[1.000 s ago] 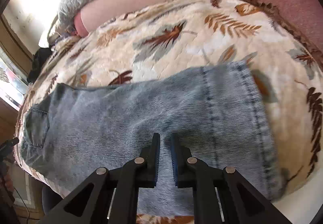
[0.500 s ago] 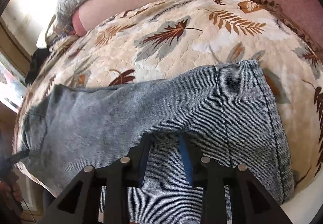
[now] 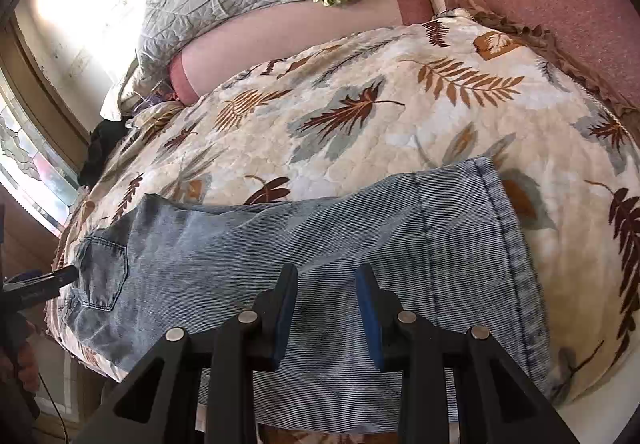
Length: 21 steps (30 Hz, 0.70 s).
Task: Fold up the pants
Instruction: 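Close the right gripper on the jeans leg hem, then lift the hem with the right gripper and fold it back over the leg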
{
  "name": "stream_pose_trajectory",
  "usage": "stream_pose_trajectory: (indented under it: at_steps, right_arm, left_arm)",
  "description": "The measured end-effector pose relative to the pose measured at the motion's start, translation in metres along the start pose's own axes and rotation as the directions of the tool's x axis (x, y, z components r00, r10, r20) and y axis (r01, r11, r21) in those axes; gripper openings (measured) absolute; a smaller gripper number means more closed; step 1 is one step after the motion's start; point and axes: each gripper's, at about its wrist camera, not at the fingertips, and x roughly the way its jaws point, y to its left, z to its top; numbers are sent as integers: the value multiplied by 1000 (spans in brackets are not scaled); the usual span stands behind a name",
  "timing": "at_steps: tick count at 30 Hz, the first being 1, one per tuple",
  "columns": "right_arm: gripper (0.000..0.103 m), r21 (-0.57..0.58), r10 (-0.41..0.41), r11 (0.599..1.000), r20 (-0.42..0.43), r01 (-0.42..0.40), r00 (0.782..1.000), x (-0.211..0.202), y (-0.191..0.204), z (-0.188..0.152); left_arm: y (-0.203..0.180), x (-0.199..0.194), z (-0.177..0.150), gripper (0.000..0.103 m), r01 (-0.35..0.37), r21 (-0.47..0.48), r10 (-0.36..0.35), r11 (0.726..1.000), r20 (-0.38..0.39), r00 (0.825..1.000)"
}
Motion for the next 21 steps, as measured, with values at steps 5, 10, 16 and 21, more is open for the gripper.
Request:
stream_pose_trajectory:
  at_steps: [5, 10, 16, 21]
  right_arm:
    - [34, 20, -9, 1000, -30, 10, 999, 4, -9, -2]
    - [34, -2, -25, 1000, -66, 25, 998, 15, -4, -4]
    - [34, -44, -61, 998, -128, 56, 990, 37, 3, -6]
    - [34, -22, 1, 1000, -41, -1, 999, 13, -6, -4]
  left_arm:
    - [-49, 9, -11, 103, 63, 110, -61, 992, -19, 998]
    - [-72, 56, -25, 103, 53, 182, -32, 982, -119, 992]
    - [-55, 54, -19, 103, 124, 100, -110, 987, -136, 985]
    - [-60, 22, -21, 103, 146, 140, -136, 979, -80, 988]
